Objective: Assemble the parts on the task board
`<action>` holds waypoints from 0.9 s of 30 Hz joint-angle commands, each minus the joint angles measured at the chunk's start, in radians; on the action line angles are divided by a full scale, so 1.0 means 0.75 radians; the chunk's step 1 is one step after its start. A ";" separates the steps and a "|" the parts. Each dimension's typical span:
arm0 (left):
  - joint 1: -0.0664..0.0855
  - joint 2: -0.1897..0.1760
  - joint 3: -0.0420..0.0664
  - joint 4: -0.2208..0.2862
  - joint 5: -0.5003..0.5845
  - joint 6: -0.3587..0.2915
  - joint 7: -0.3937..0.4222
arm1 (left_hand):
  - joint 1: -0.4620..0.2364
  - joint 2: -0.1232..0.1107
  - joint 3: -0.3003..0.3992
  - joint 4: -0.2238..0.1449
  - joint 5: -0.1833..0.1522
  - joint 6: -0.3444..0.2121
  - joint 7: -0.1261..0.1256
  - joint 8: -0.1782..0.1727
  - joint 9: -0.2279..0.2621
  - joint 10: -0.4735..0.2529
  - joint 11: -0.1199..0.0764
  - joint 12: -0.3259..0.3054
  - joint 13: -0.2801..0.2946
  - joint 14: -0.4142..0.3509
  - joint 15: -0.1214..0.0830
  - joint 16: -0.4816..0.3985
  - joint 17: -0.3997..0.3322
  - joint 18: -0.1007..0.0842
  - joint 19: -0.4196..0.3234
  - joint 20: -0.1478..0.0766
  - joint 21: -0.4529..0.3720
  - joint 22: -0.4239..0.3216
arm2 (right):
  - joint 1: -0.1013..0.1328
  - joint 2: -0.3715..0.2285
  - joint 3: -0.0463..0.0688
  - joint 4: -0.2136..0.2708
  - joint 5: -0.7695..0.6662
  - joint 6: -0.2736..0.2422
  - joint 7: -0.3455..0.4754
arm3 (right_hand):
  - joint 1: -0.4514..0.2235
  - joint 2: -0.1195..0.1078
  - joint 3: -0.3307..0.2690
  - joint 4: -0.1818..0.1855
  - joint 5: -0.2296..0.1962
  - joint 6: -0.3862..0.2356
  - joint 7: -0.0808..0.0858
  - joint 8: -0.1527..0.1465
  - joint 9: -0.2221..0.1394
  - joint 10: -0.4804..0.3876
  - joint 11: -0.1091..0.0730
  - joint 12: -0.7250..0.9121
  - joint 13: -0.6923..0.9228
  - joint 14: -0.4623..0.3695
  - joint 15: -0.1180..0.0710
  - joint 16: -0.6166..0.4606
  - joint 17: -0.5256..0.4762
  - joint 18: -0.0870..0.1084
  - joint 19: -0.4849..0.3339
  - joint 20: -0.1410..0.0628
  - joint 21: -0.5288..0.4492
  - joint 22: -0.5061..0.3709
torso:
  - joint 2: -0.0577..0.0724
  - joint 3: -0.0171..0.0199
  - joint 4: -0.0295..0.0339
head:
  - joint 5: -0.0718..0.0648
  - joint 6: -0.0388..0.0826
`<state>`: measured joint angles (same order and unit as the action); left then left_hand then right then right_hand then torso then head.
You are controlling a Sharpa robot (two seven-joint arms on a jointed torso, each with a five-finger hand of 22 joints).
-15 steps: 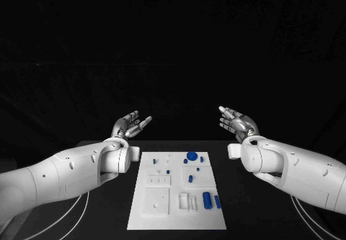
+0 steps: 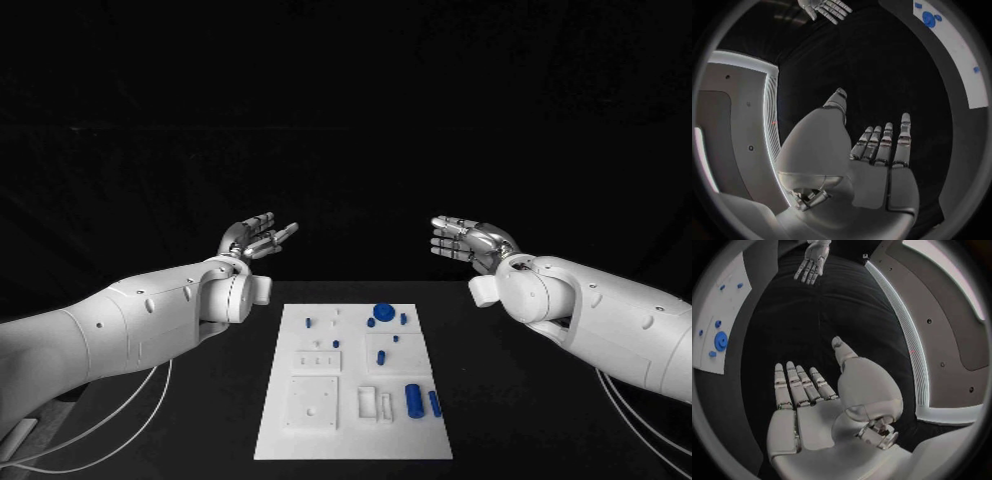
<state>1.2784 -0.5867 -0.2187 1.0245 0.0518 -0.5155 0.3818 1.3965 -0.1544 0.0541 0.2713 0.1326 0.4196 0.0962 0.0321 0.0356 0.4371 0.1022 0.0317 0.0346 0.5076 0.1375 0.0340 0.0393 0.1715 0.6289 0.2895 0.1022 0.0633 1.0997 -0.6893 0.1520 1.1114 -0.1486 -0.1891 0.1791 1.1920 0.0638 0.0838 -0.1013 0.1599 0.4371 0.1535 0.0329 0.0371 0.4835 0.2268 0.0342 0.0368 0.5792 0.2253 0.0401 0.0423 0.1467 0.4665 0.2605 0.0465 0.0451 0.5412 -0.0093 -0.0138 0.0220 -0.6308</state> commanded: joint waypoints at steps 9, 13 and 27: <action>0.029 -0.057 0.001 0.093 -0.030 0.066 0.046 | -0.027 0.172 -0.049 -0.269 0.027 0.528 0.085 0.031 0.026 0.638 0.079 0.028 0.027 0.687 0.037 0.045 0.034 0.007 0.326 -0.106 0.168 0.038 | 0.001 0.053 0.002 -0.085 -0.509 0.063 -0.023 | 0.090 -0.008 0.041 -0.150 0.122 0.503 0.019 0.028 0.023 0.596 -0.056 0.029 0.027 0.576 -0.061 0.026 0.027 -0.027 0.518 -0.086 0.069 0.030 | 0.025 -0.0099 0.0044 | 0.033 0.031; 0.046 -0.090 0.001 0.143 -0.055 0.074 0.048 | -0.008 0.214 -0.072 -0.334 0.043 0.751 0.076 0.040 0.039 0.835 0.059 0.031 0.032 0.844 -0.009 0.043 0.046 -0.097 0.421 -0.213 0.226 0.044 | 0.001 0.062 0.002 -0.083 -0.713 0.044 -0.018 | 0.076 -0.013 0.089 -0.194 0.133 0.695 0.003 0.038 0.032 0.728 -0.093 0.030 0.029 0.708 -0.109 0.033 0.037 -0.039 0.626 -0.136 0.097 0.033 | 0.048 -0.0138 0.0108 | 0.031 0.043; 0.090 -0.199 0.013 0.349 -0.131 0.163 0.038 | 0.035 0.234 -0.039 -0.381 0.046 0.852 0.044 0.041 0.043 0.995 0.001 0.035 0.032 1.010 -0.081 0.063 0.061 -0.151 0.495 -0.308 0.343 0.082 | 0.005 0.091 0.006 -0.041 -1.578 0.001 -0.025 | 0.086 -0.107 0.230 -0.246 0.163 0.911 -0.036 0.040 0.038 0.914 -0.181 0.032 0.029 1.233 -0.296 0.107 0.189 -0.041 1.100 -0.353 0.298 0.092 | 0.127 -0.0336 0.0641 | 0.003 0.065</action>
<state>1.3425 -0.7313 -0.2108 1.2735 -0.0159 -0.4409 0.3983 1.4152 0.0243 0.0222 -0.0106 0.1656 1.0521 0.1283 0.0580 0.0672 1.1853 0.1000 0.0549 0.0578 1.2588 0.0756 0.0774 0.0840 0.0694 0.9992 0.0649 0.3548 0.1240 1.1028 -0.6262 0.1555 1.0776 -1.0794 -0.1768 0.1587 1.2578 -0.0088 0.2543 -0.2856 0.2788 1.1156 0.1265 0.0616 0.0661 1.1636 0.0911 0.0538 0.0576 1.4603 0.0069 0.1164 0.1763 0.1143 1.2754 0.0013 0.2601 0.1094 0.6201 -0.0311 0.0219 0.0280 -0.5864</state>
